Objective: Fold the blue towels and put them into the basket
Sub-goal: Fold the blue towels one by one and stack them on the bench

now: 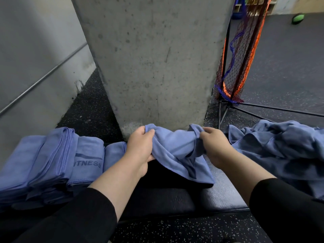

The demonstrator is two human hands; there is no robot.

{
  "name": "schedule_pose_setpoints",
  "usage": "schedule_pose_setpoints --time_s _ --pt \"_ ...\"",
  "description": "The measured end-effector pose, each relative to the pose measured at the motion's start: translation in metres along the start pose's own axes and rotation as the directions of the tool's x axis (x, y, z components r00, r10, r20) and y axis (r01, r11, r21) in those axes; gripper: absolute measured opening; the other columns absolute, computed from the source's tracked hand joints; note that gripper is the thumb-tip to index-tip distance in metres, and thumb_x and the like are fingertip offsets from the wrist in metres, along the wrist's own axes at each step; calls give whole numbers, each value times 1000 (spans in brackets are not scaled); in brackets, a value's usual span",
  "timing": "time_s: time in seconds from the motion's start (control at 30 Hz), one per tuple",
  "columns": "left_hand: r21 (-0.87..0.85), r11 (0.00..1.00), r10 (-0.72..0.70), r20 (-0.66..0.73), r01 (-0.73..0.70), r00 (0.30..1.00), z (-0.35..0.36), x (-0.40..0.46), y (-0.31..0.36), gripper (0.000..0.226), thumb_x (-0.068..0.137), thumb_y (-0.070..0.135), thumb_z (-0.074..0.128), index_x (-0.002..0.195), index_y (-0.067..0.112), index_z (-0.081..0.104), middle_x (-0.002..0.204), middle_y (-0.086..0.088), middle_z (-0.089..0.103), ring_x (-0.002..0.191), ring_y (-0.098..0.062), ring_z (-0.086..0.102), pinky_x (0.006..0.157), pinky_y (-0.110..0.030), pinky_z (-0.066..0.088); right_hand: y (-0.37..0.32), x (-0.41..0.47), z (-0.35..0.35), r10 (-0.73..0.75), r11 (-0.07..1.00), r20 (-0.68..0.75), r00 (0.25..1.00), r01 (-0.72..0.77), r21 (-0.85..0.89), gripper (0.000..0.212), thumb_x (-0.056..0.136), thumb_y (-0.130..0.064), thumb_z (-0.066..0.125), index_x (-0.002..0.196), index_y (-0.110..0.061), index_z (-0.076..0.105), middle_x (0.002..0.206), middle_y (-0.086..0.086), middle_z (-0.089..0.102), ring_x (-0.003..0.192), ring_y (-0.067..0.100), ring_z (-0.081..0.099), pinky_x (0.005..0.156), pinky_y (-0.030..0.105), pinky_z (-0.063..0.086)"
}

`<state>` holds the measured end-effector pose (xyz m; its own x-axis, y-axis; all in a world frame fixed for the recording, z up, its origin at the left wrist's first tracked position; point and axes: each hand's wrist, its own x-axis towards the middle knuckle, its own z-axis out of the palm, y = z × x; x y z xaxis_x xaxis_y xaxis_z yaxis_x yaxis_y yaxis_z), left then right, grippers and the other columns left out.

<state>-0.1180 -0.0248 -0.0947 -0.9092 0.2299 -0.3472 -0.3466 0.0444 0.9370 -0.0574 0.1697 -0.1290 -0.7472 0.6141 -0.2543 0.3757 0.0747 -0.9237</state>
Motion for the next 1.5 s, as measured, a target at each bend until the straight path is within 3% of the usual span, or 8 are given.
schedule_pose_setpoints --time_s 0.27,0.5,0.73,0.93,1.03,1.2,1.37,1.5 --pt "-117 972 -182 170 203 969 11 -6 -5 21 102 21 59 109 2 65 109 -23 72 98 -32 72 89 -43 57 -30 -9 -1 7 797 268 963 -167 580 18 91 -8 63 83 -4 47 79 17 42 72 26 48 62 31 46" --pt "-142 990 -3 -93 -10 996 8 2 7 20 107 32 47 108 17 60 108 -11 70 103 -25 69 98 -45 55 -25 -6 -11 -222 853 84 971 235 -466 69 88 -11 64 152 -14 39 138 10 59 123 24 56 88 24 41" --pt "-116 982 132 -141 -148 981 3 3 12 27 106 31 48 95 12 64 96 -4 70 93 -17 67 94 -42 56 -19 3 -31 -183 776 -55 982 110 -621 49 92 -15 55 141 -15 53 130 10 64 116 29 59 78 26 38" --pt "-136 987 78 -71 -87 994 -5 7 17 21 99 23 62 92 4 66 90 -15 68 85 -25 66 79 -37 53 -19 1 -40 70 996 -98 993 -63 68 24 98 -8 46 107 -6 68 100 18 68 78 22 59 73 33 52" --pt "-128 991 35 -70 -43 997 -9 10 16 19 102 23 56 89 14 66 93 -5 70 90 -19 66 80 -32 52 -28 2 -38 260 828 58 964 -253 501 27 101 -5 36 110 -8 61 102 13 64 93 26 60 82 38 50" --pt "-63 997 28 -102 -35 994 -8 11 14 26 107 32 46 91 22 64 101 -3 73 97 -17 68 91 -38 53 -30 -8 -45 195 902 102 976 -219 372 17 95 -22 67 103 -8 72 91 17 74 75 28 70 67 33 59" --pt "-1 998 59 -172 -60 983 -11 12 17 29 101 40 49 96 20 70 103 -5 74 102 -24 70 97 -48 54 -13 2 -46 -152 885 -71 986 103 -454 32 92 -14 59 122 -21 68 111 -1 70 96 16 62 78 26 44" --pt "-13 997 66 -188 -70 980 -15 17 18 32 101 38 50 97 12 70 97 -8 73 87 -21 65 87 -41 55 -22 4 -49 64 968 -214 975 -9 249 34 95 -7 47 117 -19 70 103 8 71 82 21 61 73 30 49"
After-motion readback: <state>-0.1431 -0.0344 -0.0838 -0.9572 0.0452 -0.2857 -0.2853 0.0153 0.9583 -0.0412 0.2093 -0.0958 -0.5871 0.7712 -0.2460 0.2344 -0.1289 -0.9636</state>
